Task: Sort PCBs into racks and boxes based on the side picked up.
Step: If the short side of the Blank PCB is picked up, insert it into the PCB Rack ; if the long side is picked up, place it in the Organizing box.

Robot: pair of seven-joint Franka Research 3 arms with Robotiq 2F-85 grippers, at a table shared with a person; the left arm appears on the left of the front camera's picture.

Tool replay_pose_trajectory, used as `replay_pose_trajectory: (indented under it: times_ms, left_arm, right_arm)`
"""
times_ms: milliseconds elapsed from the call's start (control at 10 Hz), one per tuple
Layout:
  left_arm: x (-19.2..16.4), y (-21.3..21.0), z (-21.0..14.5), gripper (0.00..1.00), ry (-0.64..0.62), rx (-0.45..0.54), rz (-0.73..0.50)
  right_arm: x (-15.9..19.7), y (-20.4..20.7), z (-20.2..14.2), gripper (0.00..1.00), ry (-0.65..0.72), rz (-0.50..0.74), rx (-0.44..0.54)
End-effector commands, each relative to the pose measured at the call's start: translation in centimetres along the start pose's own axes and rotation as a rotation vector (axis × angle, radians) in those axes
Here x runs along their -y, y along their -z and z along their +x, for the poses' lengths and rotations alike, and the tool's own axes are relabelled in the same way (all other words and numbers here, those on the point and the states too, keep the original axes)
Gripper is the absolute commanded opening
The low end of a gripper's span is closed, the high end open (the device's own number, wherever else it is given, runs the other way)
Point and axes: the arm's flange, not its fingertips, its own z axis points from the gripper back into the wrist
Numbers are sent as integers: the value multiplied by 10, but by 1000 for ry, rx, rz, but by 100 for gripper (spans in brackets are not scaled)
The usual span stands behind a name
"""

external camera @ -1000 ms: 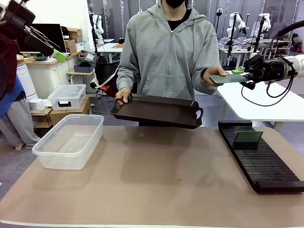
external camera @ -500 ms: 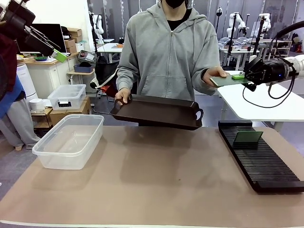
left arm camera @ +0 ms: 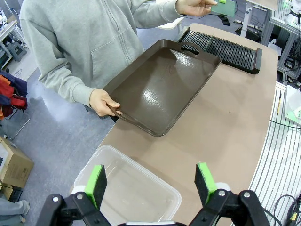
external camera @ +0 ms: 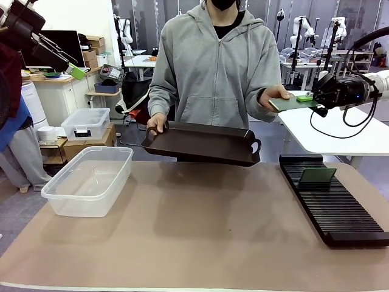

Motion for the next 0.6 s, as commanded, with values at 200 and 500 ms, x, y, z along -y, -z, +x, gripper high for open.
replay_pose_trajectory:
  times_ms: [200, 500]
  left_arm:
    - [1, 0, -1, 100, 3, -1, -8]
    - [1, 0, -1, 100, 3, -1, -8]
  right_arm:
    - [0, 0, 0, 0, 0, 0, 1]
    - [0, 0, 0, 0, 0, 0, 1]
